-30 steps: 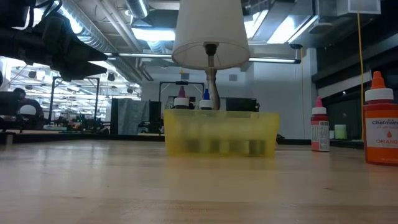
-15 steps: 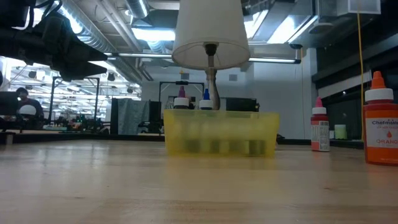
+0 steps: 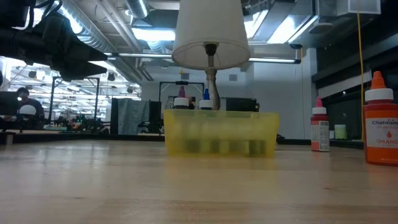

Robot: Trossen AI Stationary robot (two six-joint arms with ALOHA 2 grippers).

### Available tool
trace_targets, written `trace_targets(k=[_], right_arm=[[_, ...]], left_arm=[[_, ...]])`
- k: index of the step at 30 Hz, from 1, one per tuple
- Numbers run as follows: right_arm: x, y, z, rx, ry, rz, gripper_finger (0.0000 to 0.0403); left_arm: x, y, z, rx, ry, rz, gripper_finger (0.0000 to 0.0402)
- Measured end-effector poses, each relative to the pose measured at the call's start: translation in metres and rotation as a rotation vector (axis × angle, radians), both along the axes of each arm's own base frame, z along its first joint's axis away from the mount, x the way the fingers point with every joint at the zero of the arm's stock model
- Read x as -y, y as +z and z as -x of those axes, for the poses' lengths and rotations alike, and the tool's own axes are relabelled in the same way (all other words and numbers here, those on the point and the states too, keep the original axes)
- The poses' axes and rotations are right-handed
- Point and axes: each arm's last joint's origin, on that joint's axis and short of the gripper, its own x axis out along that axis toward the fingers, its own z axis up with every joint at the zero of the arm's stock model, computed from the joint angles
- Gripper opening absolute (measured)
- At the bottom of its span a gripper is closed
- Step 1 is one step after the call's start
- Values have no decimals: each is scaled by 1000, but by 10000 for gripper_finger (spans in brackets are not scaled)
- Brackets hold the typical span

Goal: Pick & Place food coloring
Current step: Put the small red food coloring bottle into the yellow bin

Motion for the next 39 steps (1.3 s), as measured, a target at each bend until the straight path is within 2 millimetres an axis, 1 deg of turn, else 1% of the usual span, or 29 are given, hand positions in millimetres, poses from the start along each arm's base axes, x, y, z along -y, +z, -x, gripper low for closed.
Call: trace_targets(k=[3,8,18,34,36,39], right_arm=[[5,-20,4,-41,-8,3,228],[10,-45,9,-93,-35,-69,228],[16,-75,13,-92,-58,-90,228],[18,-83,13,-55,-82,-102,226],[18,-84,13,-58,-93,-102,220],[18,-84,13,-59,-99,-103,199]], left_arm=[[0,0,0,0,0,0,311],[0,0,0,0,0,0,312],[0,0,0,0,0,0,312],[0,0,0,0,0,0,312],[0,0,0,0,0,0,311],[0,0,0,0,0,0,312]])
